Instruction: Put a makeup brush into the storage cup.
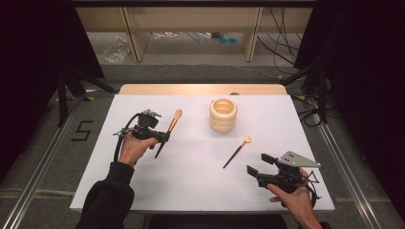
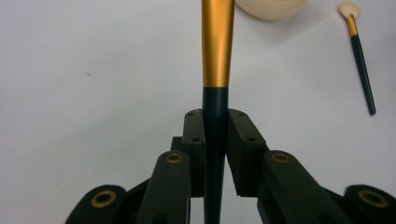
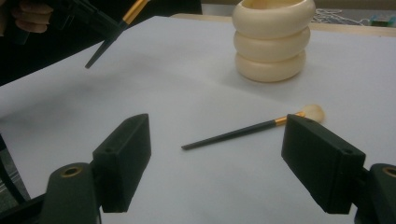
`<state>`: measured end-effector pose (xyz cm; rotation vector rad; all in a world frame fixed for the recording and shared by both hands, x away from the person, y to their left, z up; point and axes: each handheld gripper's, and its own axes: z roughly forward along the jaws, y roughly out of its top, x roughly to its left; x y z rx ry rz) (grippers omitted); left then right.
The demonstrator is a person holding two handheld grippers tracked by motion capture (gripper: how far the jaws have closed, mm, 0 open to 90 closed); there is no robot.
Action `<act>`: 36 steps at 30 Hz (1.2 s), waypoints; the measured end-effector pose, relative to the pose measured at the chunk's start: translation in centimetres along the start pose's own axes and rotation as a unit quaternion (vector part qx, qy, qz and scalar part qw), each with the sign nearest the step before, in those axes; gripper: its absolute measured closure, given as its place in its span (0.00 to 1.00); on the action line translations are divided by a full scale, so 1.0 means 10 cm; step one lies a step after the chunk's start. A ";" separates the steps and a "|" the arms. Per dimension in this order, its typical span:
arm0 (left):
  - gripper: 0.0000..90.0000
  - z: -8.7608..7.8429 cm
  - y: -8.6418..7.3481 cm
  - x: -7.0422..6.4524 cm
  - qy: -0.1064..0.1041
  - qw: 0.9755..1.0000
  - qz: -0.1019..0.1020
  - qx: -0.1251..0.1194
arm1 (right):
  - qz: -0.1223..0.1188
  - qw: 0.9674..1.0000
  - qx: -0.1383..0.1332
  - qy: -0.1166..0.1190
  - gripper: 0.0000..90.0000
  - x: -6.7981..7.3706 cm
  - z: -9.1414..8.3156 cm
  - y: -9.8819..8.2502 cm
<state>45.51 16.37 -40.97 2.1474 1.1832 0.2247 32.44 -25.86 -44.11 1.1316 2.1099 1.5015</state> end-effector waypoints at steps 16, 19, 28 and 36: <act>0.87 -0.01 0.14 -0.09 -0.003 0.996 -0.001 -0.084 | -0.004 1.000 -0.002 -0.003 0.28 -0.01 0.01 -0.01; 0.87 0.02 0.18 -0.12 -0.006 0.995 -0.005 -0.099 | -0.004 1.000 -0.003 -0.003 0.28 -0.02 0.00 -0.01; 0.87 0.06 0.30 -0.19 -0.009 0.990 -0.009 -0.143 | -0.004 1.000 -0.003 -0.002 0.28 -0.02 0.00 -0.01; 0.87 0.18 0.43 -0.30 -0.021 0.983 -0.018 -0.184 | -0.003 1.000 0.000 -0.004 0.28 -0.03 -0.01 -0.01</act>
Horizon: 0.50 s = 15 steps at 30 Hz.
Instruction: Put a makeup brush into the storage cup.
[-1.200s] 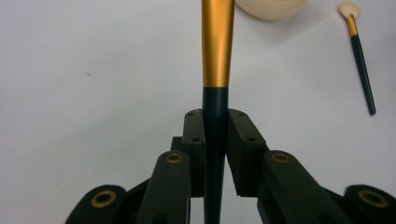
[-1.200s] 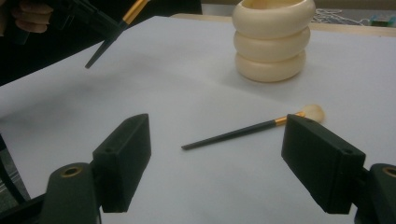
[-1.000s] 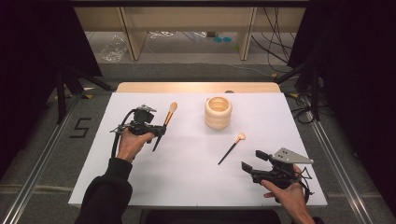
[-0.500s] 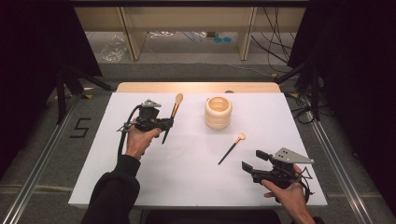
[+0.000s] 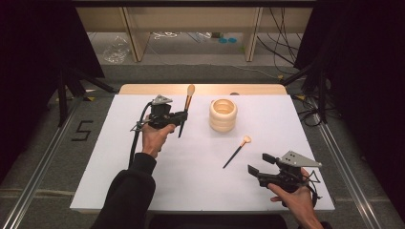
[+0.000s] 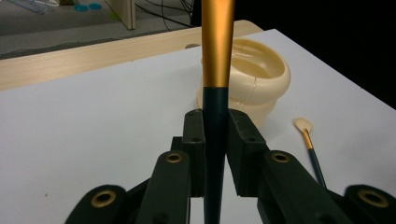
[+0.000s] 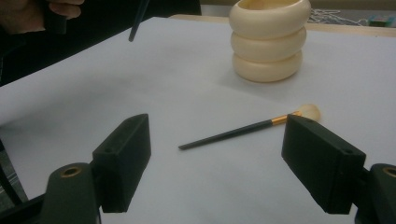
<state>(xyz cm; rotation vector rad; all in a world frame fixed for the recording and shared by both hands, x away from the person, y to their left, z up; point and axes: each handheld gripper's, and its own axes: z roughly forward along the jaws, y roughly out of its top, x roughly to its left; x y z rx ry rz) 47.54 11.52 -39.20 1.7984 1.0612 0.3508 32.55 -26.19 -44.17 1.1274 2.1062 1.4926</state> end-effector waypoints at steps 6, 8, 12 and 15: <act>0.87 0.10 0.07 -0.08 -0.005 1.000 -0.002 -0.015 | 0.003 1.000 -0.002 0.003 0.28 -0.01 -0.01 0.00; 0.87 0.13 0.10 -0.11 -0.007 1.000 0.001 -0.025 | 0.004 1.000 -0.002 0.003 0.28 -0.01 -0.01 0.00; 0.87 0.20 0.13 -0.15 -0.010 0.999 -0.003 -0.034 | 0.005 1.000 -0.003 0.003 0.28 -0.01 -0.01 0.00; 0.87 0.27 0.15 -0.19 -0.009 0.999 0.001 -0.043 | 0.001 1.000 0.015 -0.005 0.28 -0.01 -0.05 0.01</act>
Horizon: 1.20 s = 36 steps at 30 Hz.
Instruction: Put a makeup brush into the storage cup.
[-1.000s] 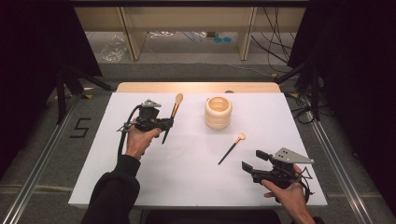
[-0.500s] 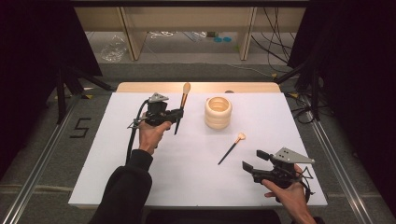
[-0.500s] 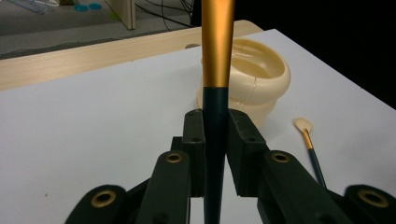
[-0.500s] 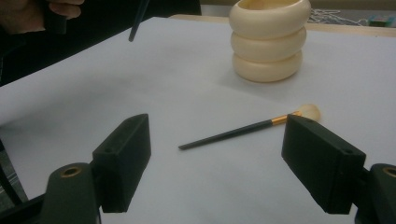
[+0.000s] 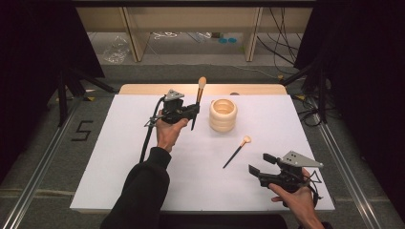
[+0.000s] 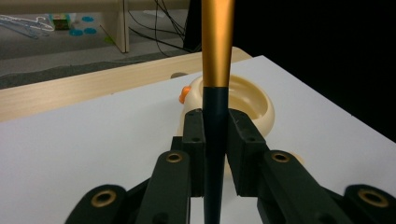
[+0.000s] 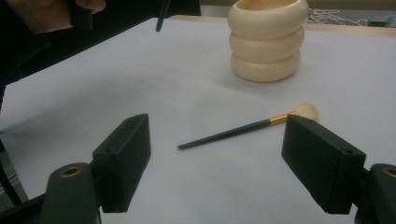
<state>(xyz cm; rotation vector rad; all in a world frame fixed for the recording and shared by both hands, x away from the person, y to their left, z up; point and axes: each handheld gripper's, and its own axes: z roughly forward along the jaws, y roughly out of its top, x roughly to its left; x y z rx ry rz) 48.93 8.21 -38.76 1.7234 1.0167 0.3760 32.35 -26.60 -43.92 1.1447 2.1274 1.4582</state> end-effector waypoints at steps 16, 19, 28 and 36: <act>0.87 0.22 0.20 -0.12 -0.004 0.999 -0.004 -0.033 | 0.005 1.000 -0.013 0.008 0.28 0.00 0.02 -0.01; 0.87 0.29 0.24 -0.13 -0.009 0.999 -0.013 -0.039 | 0.004 1.000 -0.014 0.008 0.28 0.00 0.02 -0.01; 0.87 0.46 0.40 -0.24 -0.017 0.999 -0.008 -0.040 | 0.000 1.000 -0.021 0.010 0.28 -0.01 0.02 -0.02; 0.87 0.61 0.51 -0.33 -0.020 0.999 0.003 -0.035 | -0.008 1.000 -0.025 0.005 0.28 -0.01 0.02 -0.02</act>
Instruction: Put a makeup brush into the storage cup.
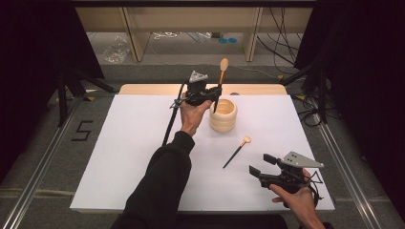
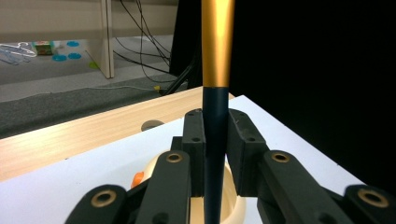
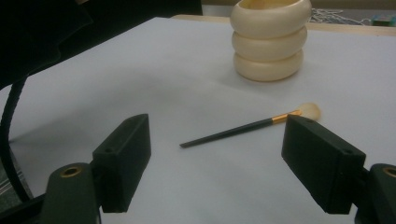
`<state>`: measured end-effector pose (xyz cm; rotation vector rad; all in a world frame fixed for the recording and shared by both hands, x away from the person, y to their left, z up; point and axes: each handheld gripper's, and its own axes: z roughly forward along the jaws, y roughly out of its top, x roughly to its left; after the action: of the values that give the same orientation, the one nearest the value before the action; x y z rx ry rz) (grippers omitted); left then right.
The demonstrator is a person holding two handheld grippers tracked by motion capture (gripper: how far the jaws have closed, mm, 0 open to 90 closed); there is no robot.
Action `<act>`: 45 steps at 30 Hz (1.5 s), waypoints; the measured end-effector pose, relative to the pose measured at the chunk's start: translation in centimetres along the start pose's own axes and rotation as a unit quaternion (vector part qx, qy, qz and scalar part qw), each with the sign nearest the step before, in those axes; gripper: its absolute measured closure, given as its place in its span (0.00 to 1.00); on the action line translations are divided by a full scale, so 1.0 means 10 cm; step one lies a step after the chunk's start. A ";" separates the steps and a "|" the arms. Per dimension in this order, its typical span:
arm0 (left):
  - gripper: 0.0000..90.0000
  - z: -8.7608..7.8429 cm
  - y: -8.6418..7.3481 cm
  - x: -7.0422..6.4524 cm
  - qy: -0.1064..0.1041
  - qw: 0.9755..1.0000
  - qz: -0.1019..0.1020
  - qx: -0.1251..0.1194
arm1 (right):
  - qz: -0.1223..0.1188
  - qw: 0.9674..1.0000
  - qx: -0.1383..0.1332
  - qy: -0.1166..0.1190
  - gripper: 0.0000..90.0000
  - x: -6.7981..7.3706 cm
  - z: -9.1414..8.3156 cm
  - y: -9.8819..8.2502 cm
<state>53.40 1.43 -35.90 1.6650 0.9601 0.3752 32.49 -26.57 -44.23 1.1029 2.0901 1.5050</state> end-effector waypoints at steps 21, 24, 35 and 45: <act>0.87 0.33 -0.02 0.00 0.008 1.000 -0.005 0.000 | -0.006 1.000 0.022 0.001 0.28 0.03 -0.01 0.01; 0.87 0.35 -0.05 0.03 0.016 1.000 -0.003 0.003 | -0.007 1.000 0.021 0.002 0.28 0.03 -0.01 0.01; 0.87 0.43 -0.10 0.06 0.025 1.000 -0.010 0.000 | -0.006 1.000 0.022 0.006 0.28 0.03 -0.01 0.01; 0.87 0.51 -0.19 0.07 0.033 0.999 -0.005 0.001 | -0.006 1.000 0.023 0.005 0.28 0.03 -0.02 0.00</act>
<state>56.54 -1.36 -39.47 1.6586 1.0165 0.4243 32.20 -26.43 -44.07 1.0977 2.1447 1.4673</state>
